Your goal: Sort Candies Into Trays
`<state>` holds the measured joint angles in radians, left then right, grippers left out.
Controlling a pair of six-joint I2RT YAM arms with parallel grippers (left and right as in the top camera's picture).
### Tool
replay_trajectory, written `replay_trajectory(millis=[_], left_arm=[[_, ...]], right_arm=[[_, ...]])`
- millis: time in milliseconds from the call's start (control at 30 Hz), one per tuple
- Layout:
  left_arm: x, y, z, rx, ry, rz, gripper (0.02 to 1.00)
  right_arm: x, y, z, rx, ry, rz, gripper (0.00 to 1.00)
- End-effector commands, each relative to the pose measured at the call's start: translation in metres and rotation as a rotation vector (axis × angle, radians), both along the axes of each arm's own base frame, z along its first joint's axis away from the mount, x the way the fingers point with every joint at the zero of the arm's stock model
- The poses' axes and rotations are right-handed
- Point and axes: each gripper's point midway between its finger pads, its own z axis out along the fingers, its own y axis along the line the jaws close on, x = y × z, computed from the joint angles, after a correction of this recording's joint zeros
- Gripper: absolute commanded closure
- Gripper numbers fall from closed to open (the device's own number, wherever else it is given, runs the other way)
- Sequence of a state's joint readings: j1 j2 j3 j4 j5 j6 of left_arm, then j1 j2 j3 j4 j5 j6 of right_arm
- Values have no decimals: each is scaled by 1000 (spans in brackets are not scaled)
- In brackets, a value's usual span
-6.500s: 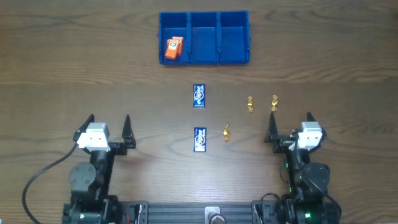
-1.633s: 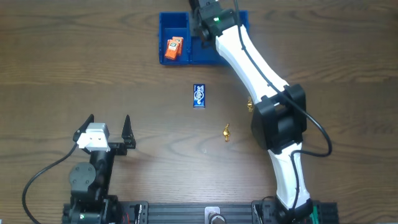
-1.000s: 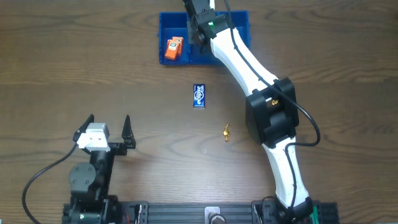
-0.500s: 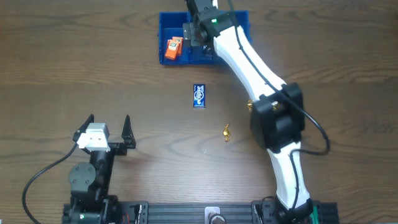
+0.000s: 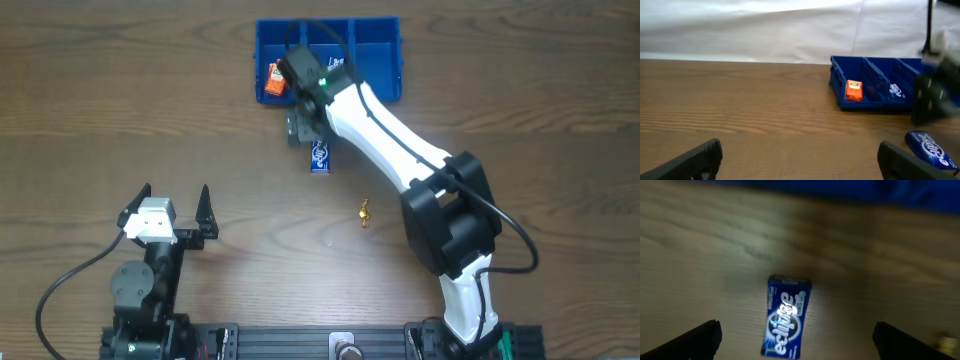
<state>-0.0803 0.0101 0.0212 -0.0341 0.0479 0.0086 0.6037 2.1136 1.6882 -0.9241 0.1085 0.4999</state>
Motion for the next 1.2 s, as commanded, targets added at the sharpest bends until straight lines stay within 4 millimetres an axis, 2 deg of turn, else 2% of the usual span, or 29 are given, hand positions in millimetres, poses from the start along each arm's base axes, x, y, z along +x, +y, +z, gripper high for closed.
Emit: replay_trajectory(millis=[33,267,400,633,867,1033,1133,1200], left_arm=[[-1,2,-17,19,51,8,20],[-1,2,-17,19,51,8,23],[-1,2,-17,19,51,8,23],[-1,2,-17,19,51,8,20],[-1,2,-17,19,51,8,23],[-1,2,-17,19,51,7,20],[-1,2,-17,19,51,8,20],[-1,2,-17,19,51,8,20]], right_arm=[[-14,0,-27,14,50,-8,1],[-24,5,-41,2,66,13,3],[-27,9,-51,-7,79,18,66],[-25,10,-53,2,76,-3,283],[-25,10,-55,0,78,-6,658],[-25,10,-55,0,79,-10,792],[-25,11,-53,8,75,-30,961],[-24,13,-43,24,61,-29,965]])
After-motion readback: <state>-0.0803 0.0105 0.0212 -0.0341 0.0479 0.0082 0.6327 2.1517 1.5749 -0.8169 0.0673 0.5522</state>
